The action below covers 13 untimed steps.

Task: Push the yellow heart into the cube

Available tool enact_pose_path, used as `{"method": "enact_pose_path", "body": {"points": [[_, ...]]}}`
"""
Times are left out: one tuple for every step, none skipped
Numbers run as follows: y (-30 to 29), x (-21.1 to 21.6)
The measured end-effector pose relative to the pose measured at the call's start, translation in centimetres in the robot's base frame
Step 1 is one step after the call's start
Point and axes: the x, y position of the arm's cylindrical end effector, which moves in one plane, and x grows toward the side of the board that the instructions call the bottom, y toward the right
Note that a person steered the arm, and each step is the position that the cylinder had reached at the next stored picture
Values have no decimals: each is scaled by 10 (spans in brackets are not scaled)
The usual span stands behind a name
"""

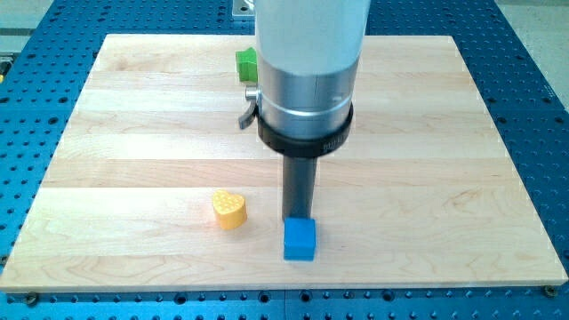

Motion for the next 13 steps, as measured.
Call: {"method": "enact_pose_path", "body": {"points": [[9,3],[17,-30],[-13,-86],[-58,-130],[-112,-121],[-120,-52],[-120,-35],[-112,-7],[-56,-16],[-51,-16],[-51,-47],[-50,-98],[-42,-100]]}}
